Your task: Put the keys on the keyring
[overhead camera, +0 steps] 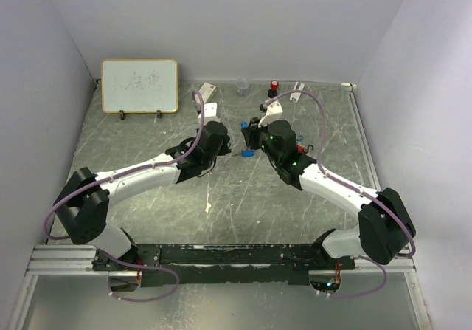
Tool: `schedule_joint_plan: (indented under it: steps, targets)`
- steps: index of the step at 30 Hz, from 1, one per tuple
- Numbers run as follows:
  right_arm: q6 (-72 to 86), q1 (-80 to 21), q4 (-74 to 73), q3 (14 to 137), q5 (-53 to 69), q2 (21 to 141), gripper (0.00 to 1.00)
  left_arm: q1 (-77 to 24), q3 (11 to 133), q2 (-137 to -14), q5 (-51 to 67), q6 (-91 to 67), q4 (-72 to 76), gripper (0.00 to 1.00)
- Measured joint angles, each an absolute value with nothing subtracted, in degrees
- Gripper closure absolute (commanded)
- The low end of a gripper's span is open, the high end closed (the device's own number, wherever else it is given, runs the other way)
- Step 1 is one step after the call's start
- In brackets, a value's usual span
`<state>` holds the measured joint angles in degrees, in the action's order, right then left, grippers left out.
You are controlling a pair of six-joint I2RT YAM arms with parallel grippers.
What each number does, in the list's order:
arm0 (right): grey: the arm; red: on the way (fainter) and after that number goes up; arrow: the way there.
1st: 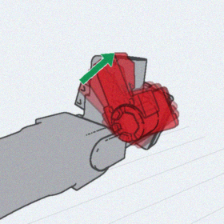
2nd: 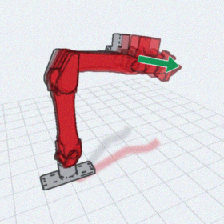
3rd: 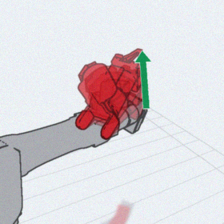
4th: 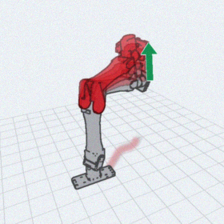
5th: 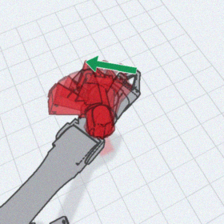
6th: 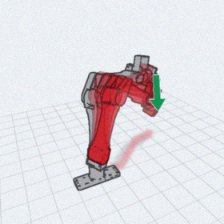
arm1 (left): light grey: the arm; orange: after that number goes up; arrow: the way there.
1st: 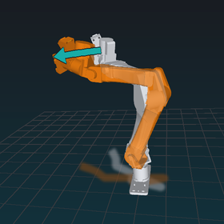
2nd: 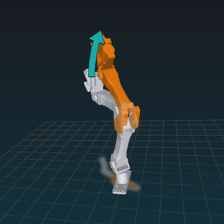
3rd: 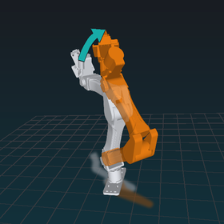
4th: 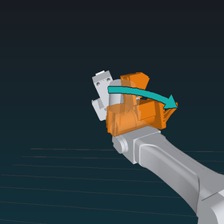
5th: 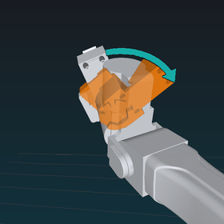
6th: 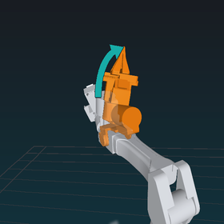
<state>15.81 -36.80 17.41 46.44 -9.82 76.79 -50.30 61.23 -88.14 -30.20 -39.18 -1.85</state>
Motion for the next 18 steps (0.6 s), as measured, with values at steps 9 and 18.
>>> schedule_joint_plan:
  steps: [9, 18]
  targets:
    - [16.6, -37.4, 20.0, 45.5, -8.1, 76.7, 1.00, -50.3, 61.2, -88.1, -29.2, -40.6, 1.2, 0.93]
    - [17.9, -37.6, 23.2, 44.0, -6.9, 76.7, 1.00, -50.1, 61.1, -88.1, -28.2, -41.9, 3.0, 0.93]
